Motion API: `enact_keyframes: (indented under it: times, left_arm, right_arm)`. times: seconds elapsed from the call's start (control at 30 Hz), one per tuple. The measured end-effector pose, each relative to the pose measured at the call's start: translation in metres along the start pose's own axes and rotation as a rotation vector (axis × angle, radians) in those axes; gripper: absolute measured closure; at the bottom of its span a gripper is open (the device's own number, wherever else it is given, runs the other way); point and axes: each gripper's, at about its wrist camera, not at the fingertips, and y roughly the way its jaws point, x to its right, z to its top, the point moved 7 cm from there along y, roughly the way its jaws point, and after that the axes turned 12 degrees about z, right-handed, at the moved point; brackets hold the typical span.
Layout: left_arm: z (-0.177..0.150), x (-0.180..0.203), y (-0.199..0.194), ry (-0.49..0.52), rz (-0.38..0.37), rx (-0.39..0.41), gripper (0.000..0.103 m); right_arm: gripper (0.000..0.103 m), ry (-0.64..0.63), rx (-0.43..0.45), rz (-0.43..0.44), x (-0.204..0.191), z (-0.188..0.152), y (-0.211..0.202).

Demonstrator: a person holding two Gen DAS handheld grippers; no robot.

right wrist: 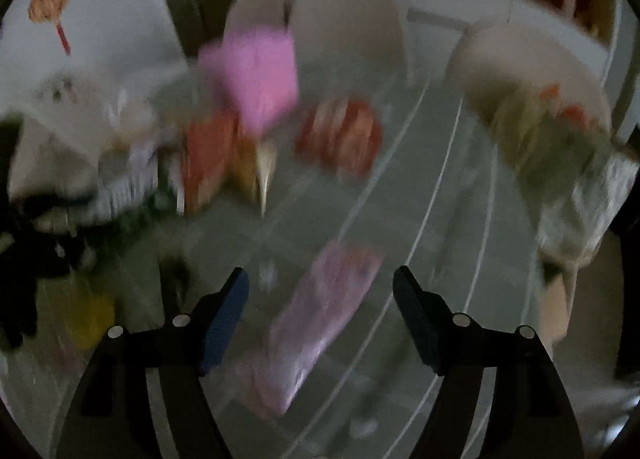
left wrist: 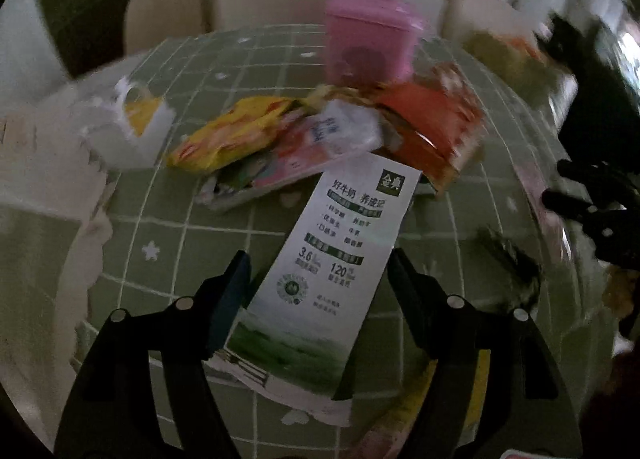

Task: Collect trash
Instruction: 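Grasp the red sausage snack with the right tool and lift it, then carry the milk carton in the left tool while the right tool carries the sausage to the trash bag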

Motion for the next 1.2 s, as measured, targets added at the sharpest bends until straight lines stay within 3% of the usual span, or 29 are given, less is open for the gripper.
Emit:
enact_keyframes:
  times: [0.17,0.27,0.4,0.47,0.53,0.63,0.8,0.9,1.0,1.2]
  left_arm:
    - [0.007,-0.019,0.009,-0.261,-0.076,-0.066,0.041]
    - [0.009,-0.021,0.011,-0.343,-0.088,-0.091,0.047]
    - [0.007,-0.019,0.005,-0.394,-0.093,-0.092,0.052]
    - [0.005,-0.016,0.001,-0.407,-0.088,-0.088,0.052]
    - [0.005,-0.012,-0.002,-0.403,-0.085,-0.086,0.052]
    - [0.005,-0.006,-0.003,-0.381,-0.082,-0.077,0.050]
    - [0.007,0.006,-0.001,-0.324,-0.088,-0.072,0.044]
    - [0.005,0.007,0.006,-0.306,-0.037,-0.100,0.044]
    - [0.006,0.005,0.006,-0.338,-0.019,-0.112,0.051]
    - [0.024,0.011,-0.050,-0.380,0.024,0.009,0.052]
  right_arm:
    - [0.032,0.094,0.065,0.010,0.028,0.056,0.021]
    - [0.032,0.154,0.055,0.015,0.042,0.078,0.047]
    - [0.032,0.182,-0.021,0.035,0.051,0.092,0.089]
    - [0.038,0.128,-0.061,0.015,0.048,0.091,0.100]
    - [0.064,0.043,-0.075,-0.003,0.040,0.091,0.098]
    - [0.084,-0.018,-0.067,0.022,0.030,0.088,0.081]
    - [0.088,-0.062,-0.041,0.038,0.023,0.075,0.035]
    - [0.089,-0.019,-0.036,0.091,0.029,0.066,0.012]
    - [0.089,0.022,-0.021,0.163,0.028,0.065,-0.005]
    - [0.089,0.034,0.022,0.222,0.029,0.056,-0.061]
